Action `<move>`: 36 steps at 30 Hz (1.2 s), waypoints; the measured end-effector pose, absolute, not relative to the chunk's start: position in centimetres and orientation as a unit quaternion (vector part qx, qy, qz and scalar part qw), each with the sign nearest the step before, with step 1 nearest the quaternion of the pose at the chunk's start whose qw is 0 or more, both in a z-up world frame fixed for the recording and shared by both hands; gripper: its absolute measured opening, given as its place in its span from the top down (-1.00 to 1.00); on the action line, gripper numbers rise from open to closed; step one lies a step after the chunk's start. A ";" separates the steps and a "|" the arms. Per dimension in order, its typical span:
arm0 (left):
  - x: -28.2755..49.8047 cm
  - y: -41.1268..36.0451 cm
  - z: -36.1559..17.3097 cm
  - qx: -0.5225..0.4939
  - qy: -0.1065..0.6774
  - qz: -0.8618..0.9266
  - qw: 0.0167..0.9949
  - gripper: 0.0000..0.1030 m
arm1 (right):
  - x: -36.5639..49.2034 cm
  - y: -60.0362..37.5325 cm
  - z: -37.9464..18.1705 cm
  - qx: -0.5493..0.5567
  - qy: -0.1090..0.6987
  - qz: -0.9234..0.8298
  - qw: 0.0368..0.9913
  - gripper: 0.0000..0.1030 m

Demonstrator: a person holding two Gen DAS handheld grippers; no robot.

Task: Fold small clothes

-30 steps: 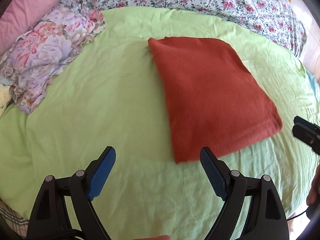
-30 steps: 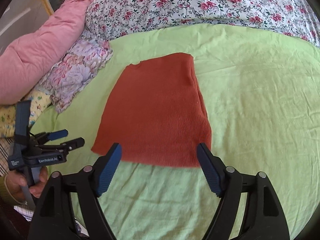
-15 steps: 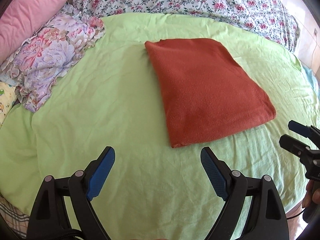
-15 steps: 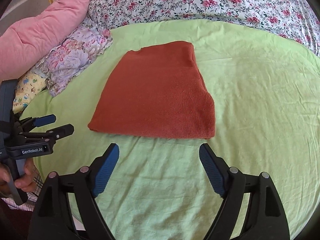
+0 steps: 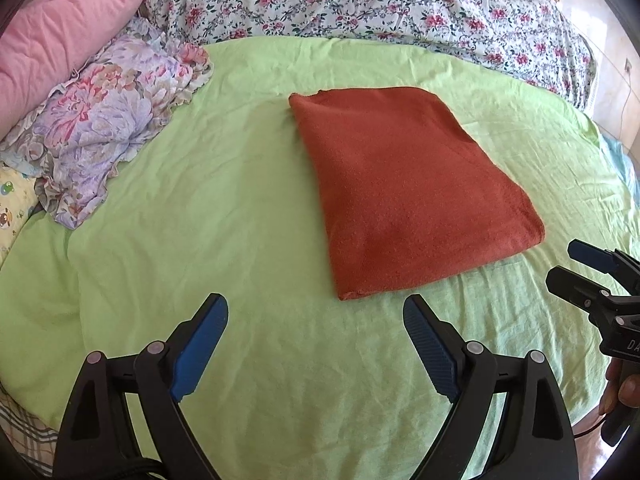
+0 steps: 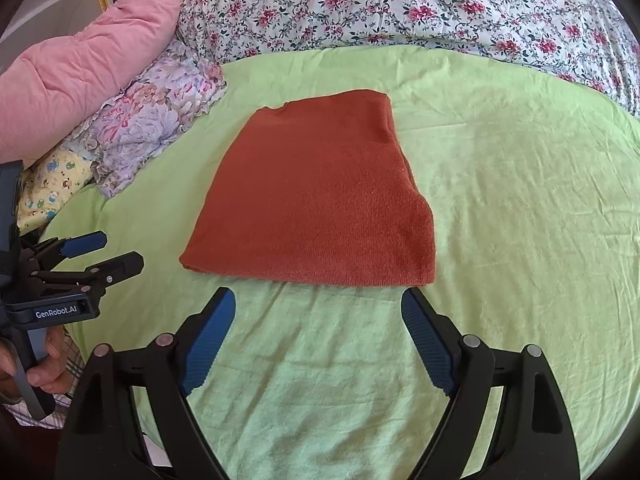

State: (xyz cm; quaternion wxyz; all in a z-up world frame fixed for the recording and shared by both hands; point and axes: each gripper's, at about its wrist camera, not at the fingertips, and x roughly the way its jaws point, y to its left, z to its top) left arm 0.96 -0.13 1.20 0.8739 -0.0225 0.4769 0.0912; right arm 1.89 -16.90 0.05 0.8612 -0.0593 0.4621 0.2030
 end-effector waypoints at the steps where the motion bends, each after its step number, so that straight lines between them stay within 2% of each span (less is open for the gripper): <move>1: 1.0 -0.1 1.2 -0.022 0.477 0.091 0.874 -0.75 | 1.9 -16.9 0.0 -0.060 0.464 0.203 0.860 -0.66; 36: 3.6 0.8 0.7 0.002 0.499 0.102 0.860 -0.76 | 3.5 -15.5 0.4 -0.077 0.463 0.209 0.858 -0.66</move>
